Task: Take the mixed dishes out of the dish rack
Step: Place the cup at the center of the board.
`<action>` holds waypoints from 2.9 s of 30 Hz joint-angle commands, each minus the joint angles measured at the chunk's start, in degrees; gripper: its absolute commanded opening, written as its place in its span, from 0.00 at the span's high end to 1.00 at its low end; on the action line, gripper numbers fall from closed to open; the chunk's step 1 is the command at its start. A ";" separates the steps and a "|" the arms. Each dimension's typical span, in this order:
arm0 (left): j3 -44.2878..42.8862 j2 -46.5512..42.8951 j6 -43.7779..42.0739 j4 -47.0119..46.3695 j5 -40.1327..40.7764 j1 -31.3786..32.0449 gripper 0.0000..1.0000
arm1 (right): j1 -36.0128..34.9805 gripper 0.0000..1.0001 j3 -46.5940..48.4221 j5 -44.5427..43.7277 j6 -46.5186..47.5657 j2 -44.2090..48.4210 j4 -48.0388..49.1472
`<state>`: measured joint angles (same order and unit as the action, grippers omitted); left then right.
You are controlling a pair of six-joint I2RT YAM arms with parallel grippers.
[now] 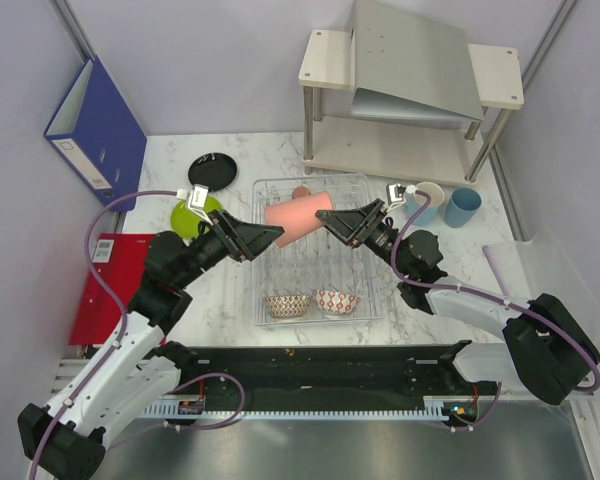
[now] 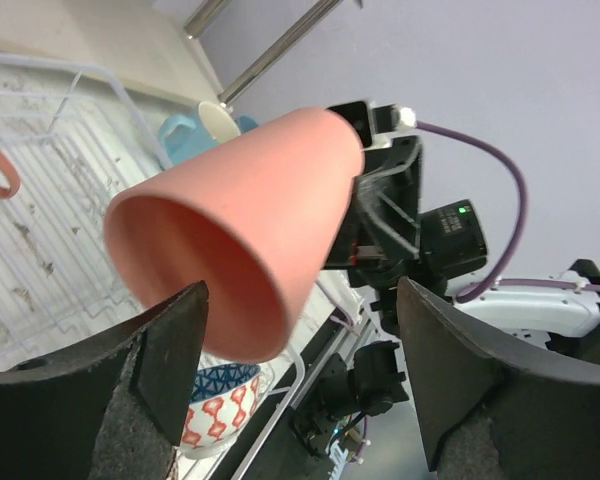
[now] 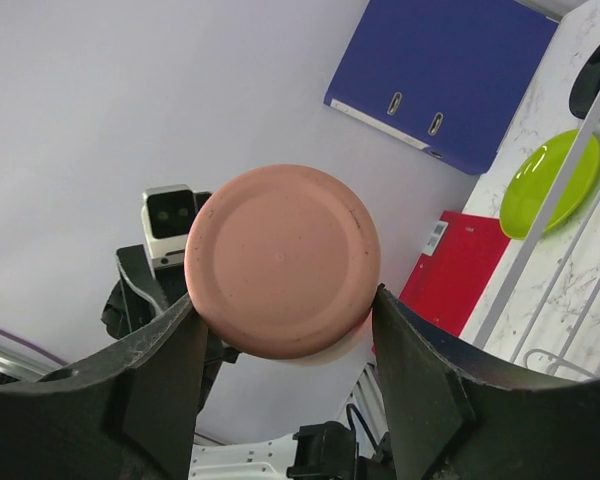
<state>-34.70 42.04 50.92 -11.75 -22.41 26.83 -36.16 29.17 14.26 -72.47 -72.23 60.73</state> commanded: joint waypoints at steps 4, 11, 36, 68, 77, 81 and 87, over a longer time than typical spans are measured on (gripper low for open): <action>-2.48 -0.30 -2.40 -3.10 -1.05 0.15 0.28 | -1.19 1.00 0.54 1.82 -2.06 -3.79 7.03; -1.69 1.03 -1.96 -4.60 -1.85 0.15 0.67 | -2.42 1.00 0.28 2.26 -2.86 -6.00 9.41; -64.51 46.27 -20.25 55.85 39.48 -20.66 0.98 | -4.62 0.09 11.09 -35.10 32.65 18.35 -67.49; -94.68 86.63 -20.50 68.52 34.28 -38.61 0.98 | -4.53 0.07 10.56 -38.08 40.30 17.12 -70.22; -94.94 88.13 -22.18 70.63 33.49 -38.61 0.76 | -4.62 0.07 10.29 -36.41 39.24 16.24 -69.78; -95.20 87.34 -22.09 70.63 33.49 -38.61 0.62 | -4.53 0.07 9.94 -36.32 39.16 16.85 -69.61; -95.55 83.91 -21.12 70.46 32.26 -38.61 0.53 | -4.62 0.07 9.68 -35.18 38.54 17.12 -69.34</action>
<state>-127.26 130.02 30.30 58.35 11.20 -11.55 -40.66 39.40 -21.87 -33.10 -56.14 -10.31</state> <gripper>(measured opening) 0.459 0.929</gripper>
